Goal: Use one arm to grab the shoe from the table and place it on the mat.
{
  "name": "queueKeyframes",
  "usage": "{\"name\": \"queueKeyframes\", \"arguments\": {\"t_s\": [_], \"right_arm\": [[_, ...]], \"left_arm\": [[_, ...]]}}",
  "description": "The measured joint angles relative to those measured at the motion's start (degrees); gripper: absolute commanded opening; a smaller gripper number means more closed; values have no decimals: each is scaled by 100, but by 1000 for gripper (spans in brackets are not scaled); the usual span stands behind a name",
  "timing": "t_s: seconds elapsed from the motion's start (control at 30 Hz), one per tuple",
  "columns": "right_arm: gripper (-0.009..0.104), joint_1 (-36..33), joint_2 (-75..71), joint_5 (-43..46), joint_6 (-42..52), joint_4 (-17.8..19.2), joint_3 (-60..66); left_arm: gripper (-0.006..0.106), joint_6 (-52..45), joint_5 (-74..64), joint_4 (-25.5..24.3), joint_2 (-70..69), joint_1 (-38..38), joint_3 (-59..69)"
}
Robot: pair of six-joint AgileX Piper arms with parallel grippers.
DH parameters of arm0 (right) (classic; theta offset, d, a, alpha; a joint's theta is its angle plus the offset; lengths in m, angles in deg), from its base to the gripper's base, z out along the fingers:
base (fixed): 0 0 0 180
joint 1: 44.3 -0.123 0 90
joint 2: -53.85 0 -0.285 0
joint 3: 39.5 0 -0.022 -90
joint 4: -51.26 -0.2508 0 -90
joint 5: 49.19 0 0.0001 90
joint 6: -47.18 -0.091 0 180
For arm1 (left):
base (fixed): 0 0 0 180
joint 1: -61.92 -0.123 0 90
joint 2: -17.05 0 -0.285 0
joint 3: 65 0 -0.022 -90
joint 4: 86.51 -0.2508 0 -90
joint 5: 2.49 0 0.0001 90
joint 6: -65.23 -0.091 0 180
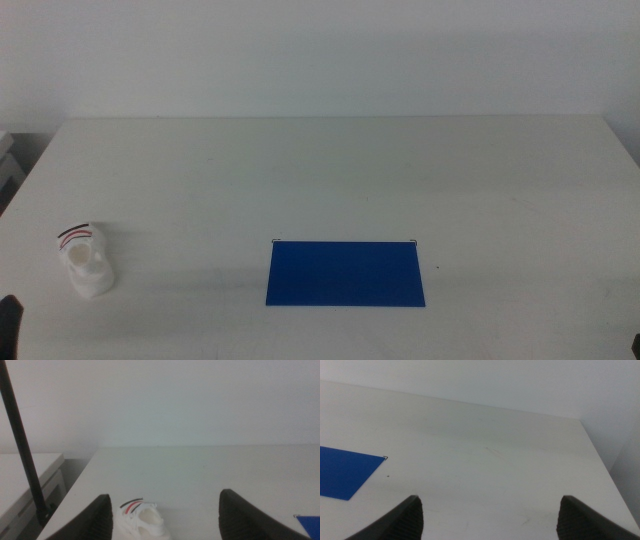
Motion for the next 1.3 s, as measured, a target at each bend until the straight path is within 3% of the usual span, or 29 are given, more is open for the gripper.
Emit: {"name": "queueKeyframes", "arguments": {"t_s": [0.2, 0.43, 0.97, 1.3], "right_arm": [[78, 0, 0, 0, 0, 0, 0], [78, 0, 0, 0, 0, 0, 0], [78, 0, 0, 0, 0, 0, 0], [78, 0, 0, 0, 0, 0, 0]], "left_arm": [[71, 0, -55, 0, 528, 0, -91], [71, 0, -359, 0, 1684, 0, -1252], [71, 0, -4830, -2, 4477, 0, -5708], [71, 260, -6205, -2, 5934, 0, -7228]]}}
